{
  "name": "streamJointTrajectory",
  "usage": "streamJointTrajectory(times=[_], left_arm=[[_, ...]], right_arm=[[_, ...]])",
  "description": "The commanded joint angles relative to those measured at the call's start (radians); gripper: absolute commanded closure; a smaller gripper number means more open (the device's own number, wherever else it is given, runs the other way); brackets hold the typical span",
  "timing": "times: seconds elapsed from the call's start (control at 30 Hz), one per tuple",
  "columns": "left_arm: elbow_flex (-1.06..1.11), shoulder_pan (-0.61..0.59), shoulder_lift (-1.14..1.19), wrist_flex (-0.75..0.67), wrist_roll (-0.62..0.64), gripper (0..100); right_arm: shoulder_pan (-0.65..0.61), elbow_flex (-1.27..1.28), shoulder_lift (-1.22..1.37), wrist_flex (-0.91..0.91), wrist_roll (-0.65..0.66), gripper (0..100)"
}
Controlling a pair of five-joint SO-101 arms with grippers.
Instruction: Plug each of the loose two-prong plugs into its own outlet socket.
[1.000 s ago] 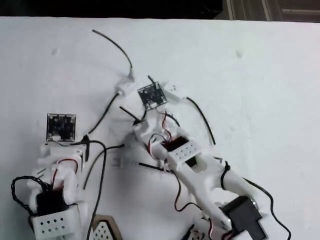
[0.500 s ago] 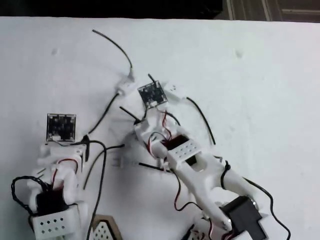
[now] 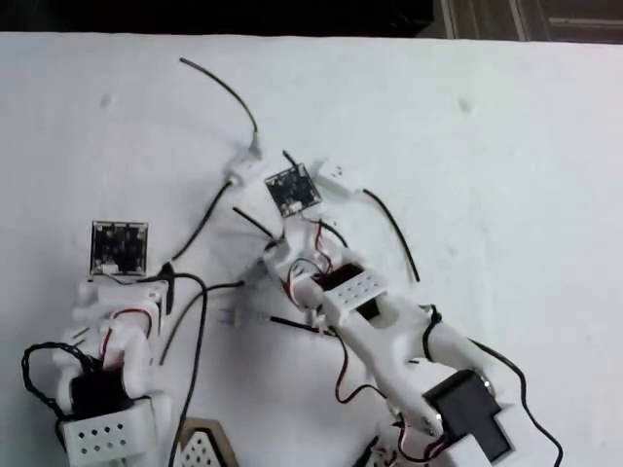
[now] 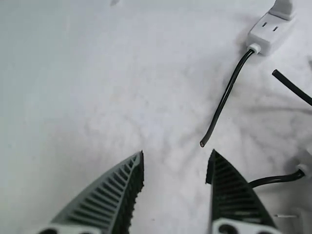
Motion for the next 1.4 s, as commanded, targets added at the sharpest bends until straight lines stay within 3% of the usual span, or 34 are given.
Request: streamJointTrajectory(times=[0.0,0.53,0.73,0.9,1.07,1.37], left_arm=[[0.002,-0.008,-0.012,-0.003,-0.008,78],[0.002,-0.008,-0.012,-0.003,-0.008,78],[0.017,-0.008,-0.012,-0.011,-0.008,78],[0.017,-0.008,-0.012,-0.011,-0.009,78],[0.018,-0.008,-0.012,-0.011,-0.009,78],[0.02,-0.007,-0.012,-0.011,-0.009,78]], right_arm=[[0.008,0.02,-0.013,-0.008,0.02,98.1],[-0.039,0.123,-0.065,-0.001,0.239,98.1],[-0.038,0.118,-0.157,0.004,0.235,97.7],[-0.044,0.115,-0.335,0.111,0.219,97.6],[-0.044,0.115,-0.423,0.214,0.149,85.1],[-0.041,0.12,-0.39,0.232,0.141,88.5]])
